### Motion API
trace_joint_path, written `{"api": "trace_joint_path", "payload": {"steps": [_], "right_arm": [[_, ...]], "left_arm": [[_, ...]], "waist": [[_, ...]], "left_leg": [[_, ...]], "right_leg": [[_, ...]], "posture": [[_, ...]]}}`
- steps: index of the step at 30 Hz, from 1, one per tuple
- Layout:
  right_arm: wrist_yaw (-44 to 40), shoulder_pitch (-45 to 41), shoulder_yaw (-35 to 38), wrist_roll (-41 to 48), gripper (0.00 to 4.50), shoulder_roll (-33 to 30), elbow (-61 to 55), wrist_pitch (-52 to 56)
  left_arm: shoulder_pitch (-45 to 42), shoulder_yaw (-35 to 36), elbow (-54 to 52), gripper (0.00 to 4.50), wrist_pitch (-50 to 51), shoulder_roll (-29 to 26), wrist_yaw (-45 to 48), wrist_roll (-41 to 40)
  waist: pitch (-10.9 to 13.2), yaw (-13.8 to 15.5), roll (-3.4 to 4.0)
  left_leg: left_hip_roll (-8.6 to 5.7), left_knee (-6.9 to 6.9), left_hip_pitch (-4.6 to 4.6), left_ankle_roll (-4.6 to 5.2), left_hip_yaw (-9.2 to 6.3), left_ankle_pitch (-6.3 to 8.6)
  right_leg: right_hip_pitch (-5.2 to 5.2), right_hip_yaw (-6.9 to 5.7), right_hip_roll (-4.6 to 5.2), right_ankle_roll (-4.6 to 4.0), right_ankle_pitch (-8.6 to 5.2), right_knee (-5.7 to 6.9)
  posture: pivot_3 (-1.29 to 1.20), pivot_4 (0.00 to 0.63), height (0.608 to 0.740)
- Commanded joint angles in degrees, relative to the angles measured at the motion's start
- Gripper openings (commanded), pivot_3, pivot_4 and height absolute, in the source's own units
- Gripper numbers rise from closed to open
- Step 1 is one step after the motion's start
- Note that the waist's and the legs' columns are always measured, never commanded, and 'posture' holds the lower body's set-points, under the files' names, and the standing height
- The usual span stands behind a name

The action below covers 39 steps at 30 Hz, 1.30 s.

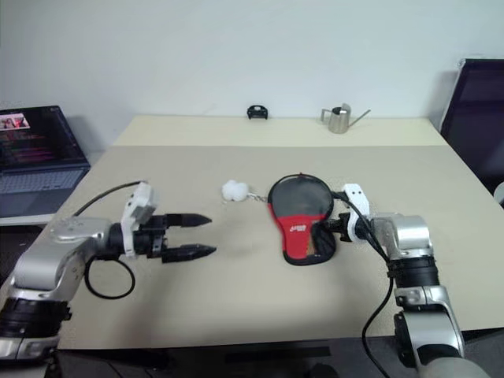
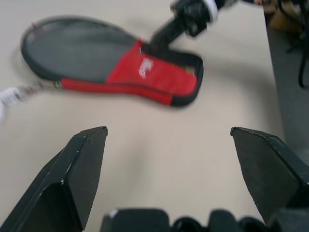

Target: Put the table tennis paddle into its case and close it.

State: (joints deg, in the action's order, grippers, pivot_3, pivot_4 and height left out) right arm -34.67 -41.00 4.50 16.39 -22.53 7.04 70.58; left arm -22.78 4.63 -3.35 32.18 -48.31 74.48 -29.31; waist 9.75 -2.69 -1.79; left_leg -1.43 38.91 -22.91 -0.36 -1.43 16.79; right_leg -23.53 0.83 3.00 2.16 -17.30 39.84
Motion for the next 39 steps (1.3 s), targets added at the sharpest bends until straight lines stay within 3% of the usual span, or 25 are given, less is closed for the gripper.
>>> {"api": "trace_joint_path", "payload": {"steps": [1, 13, 19, 30, 39], "right_arm": [[1.6, 2.7, 2.2, 3.4, 0.02, -0.3, -9.6, 5.7], [7.0, 12.6, 7.7, 8.5, 0.02, 3.1, -29.1, 21.0], [10.5, 19.6, 9.4, 13.3, 0.02, 5.0, -36.7, 21.9], [17.9, 27.1, 11.5, 23.7, 0.02, 4.8, -42.3, 21.9], [24.8, 27.9, 12.4, 31.0, 0.02, 4.8, -42.0, 21.9]], "left_arm": [[1.4, 0.7, -5.3, 4.49, 1.2, -0.9, 0.8, -2.9], [1.9, -1.1, -9.9, 4.49, 4.1, -1.4, 2.0, -5.8], [0.3, -2.7, -9.3, 4.49, 4.3, -1.1, 2.7, -6.0], [-0.9, -4.2, -8.9, 4.49, 4.6, -0.2, 2.7, -5.9], [-1.3, -4.6, -8.5, 4.49, 4.2, 0.4, 2.6, -5.5]], "waist": [[0.0, 0.3, 0.0], [0.0, 0.7, 0.01], [0.0, 0.8, 0.01], [0.0, 0.9, 0.0], [0.0, 0.8, 0.0]], "left_leg": [[0.0, 0.0, 0.0, 0.03, 0.0, 0.02], [-0.01, 0.01, 0.05, 0.05, 0.0, 0.02], [-0.01, 0.01, 0.05, 0.05, -0.02, 0.02], [-0.02, 0.02, 0.11, 0.06, -0.06, 0.02], [-0.01, 0.02, 0.17, 0.06, -0.06, 0.02]], "right_leg": [[0.01, 0.0, 0.0, 0.0, 0.0, 0.0], [0.05, -0.01, -0.02, 0.0, 0.0, 0.04], [0.09, -0.01, -0.03, 0.0, 0.0, 0.01], [0.17, -0.04, -0.04, 0.0, -0.01, 0.01], [0.22, -0.04, -0.05, 0.0, -0.01, 0.01]], "posture": [[0.0, 0.15, 0.74], [0.0, 0.15, 0.74], [0.0, 0.15, 0.74], [0.0, 0.15, 0.74], [0.0, 0.15, 0.74]]}}
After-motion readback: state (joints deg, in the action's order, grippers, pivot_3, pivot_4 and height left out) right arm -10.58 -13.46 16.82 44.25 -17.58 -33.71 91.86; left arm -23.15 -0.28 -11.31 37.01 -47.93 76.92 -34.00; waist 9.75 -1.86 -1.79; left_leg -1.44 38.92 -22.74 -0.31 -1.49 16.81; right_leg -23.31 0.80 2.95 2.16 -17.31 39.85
